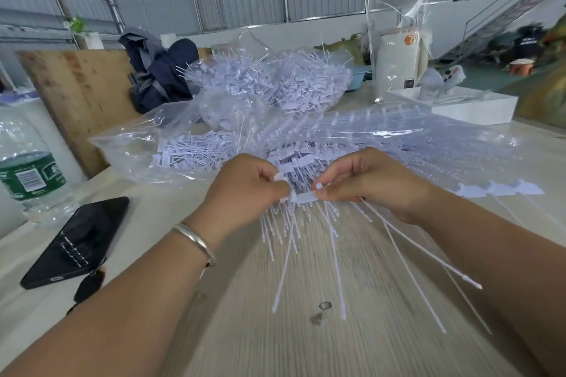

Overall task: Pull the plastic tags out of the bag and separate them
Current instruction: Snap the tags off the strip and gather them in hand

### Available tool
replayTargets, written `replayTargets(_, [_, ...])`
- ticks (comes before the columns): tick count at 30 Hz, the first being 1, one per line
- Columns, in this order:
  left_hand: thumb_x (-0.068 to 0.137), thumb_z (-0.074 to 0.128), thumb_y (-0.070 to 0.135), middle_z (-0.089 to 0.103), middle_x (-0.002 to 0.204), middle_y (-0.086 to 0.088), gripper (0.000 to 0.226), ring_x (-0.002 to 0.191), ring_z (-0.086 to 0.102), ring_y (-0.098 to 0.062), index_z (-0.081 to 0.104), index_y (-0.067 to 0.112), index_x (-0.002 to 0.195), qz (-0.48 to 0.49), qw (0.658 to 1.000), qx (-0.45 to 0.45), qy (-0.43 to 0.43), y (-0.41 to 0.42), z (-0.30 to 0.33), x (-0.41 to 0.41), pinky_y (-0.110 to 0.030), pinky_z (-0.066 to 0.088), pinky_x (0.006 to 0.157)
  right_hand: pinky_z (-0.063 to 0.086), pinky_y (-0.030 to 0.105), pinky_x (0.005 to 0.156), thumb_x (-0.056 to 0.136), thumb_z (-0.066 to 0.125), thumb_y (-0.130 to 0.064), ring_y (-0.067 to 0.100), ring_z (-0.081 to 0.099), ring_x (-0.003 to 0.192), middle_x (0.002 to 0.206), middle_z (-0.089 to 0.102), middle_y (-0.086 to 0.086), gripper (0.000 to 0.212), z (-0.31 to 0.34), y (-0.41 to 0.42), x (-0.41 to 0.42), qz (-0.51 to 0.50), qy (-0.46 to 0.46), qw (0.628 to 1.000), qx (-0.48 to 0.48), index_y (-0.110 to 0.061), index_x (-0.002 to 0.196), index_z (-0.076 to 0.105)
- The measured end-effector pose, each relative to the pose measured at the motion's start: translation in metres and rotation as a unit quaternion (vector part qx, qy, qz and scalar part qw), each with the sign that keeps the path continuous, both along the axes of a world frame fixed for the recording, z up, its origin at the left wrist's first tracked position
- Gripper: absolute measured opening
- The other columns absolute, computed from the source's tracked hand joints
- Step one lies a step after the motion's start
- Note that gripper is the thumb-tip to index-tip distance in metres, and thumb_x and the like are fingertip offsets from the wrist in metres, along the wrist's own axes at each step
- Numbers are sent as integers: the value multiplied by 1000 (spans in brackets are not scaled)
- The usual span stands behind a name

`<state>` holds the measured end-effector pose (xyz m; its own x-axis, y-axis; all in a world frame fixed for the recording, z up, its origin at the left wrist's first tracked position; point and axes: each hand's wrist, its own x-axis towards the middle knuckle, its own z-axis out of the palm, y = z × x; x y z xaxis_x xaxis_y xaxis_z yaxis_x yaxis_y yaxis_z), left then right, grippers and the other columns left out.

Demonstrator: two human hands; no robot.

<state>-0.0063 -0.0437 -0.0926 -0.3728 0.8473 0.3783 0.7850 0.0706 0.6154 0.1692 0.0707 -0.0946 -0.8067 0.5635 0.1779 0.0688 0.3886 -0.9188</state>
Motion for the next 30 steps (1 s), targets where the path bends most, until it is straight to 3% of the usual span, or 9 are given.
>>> replayTargets(5, [78, 63, 26, 35, 44, 3, 40, 45, 36, -13, 39, 16, 48, 105, 978, 62, 171, 1, -4, 10, -24, 21, 47, 46, 16, 64, 67, 84, -14, 4, 63, 67, 83, 73, 5, 23, 2, -4, -5, -52, 3, 998, 24, -6, 87, 74])
replayTargets(8, [84, 54, 30, 42, 52, 5, 33, 49, 37, -8, 40, 18, 56, 154, 945, 43, 284, 3, -7, 9, -23, 18, 46, 41, 15, 56, 69, 82, -11, 6, 54, 53, 63, 65, 3, 12, 5, -7, -2, -37, 14, 999, 22, -6, 75, 73])
replayTargets(10, [89, 52, 27, 41, 55, 5, 36, 51, 37, -14, 36, 18, 58, 192, 936, 2, 294, 2, -5, -6, -25, 20, 46, 31, 13, 44, 69, 81, -11, 7, 35, 40, 46, 46, -2, 12, 8, -7, 5, 19, 27, 999, 5, -9, 64, 70])
replayTargets(12, [92, 56, 29, 39, 54, 5, 43, 53, 37, -18, 35, 18, 57, 174, 956, 5, 237, -1, -3, -16, -27, 22, 48, 27, 14, 41, 64, 83, -19, 8, 28, 40, 46, 39, -1, 16, 12, -5, 8, 43, 36, 998, 0, -9, 66, 71])
replayTargets(14, [89, 65, 34, 36, 47, 8, 47, 48, 35, -11, 36, 19, 55, 82, 990, 74, 82, 0, -5, -11, -27, 23, 48, 26, 17, 43, 63, 81, -23, 10, 29, 41, 47, 38, 1, 20, 12, -2, 8, 31, 47, 998, -1, -8, 71, 70])
replayTargets(18, [84, 74, 21, 32, 51, 11, 45, 48, 29, -8, 36, 20, 61, -29, 964, 129, -230, 10, -4, 10, -26, 24, 50, 29, 18, 43, 67, 63, -13, 11, 34, 41, 45, 45, 2, 11, 5, -2, 5, -14, 68, 998, 0, -7, 75, 64])
replayTargets(21, [88, 68, 11, 37, 53, 2, 42, 48, 33, -13, 36, 19, 62, -10, 940, 120, -319, 11, -7, 14, -22, 29, 44, 36, 22, 49, 71, 56, -10, 13, 42, 45, 48, 49, 5, 7, 2, -5, 4, -52, 91, 992, 69, -12, 71, 63])
replayTargets(24, [94, 61, 16, 36, 55, 1, 38, 36, 30, -9, 36, 18, 65, -20, 904, 116, -412, 7, -3, 13, -14, 21, 35, 38, 26, 55, 79, 60, -2, 17, 44, 49, 48, 51, 0, 11, -1, -9, 2, -63, 96, 984, 139, -11, 73, 64])
replayTargets(30, [88, 65, 39, 26, 52, 8, 22, 38, 20, -6, 64, 18, 82, -72, 904, 7, -420, 1, 1, 16, -14, 13, 36, 36, 25, 57, 79, 63, 5, 21, 46, 58, 56, 52, 5, 16, 1, -12, 2, -92, 132, 972, 173, -10, 76, 66])
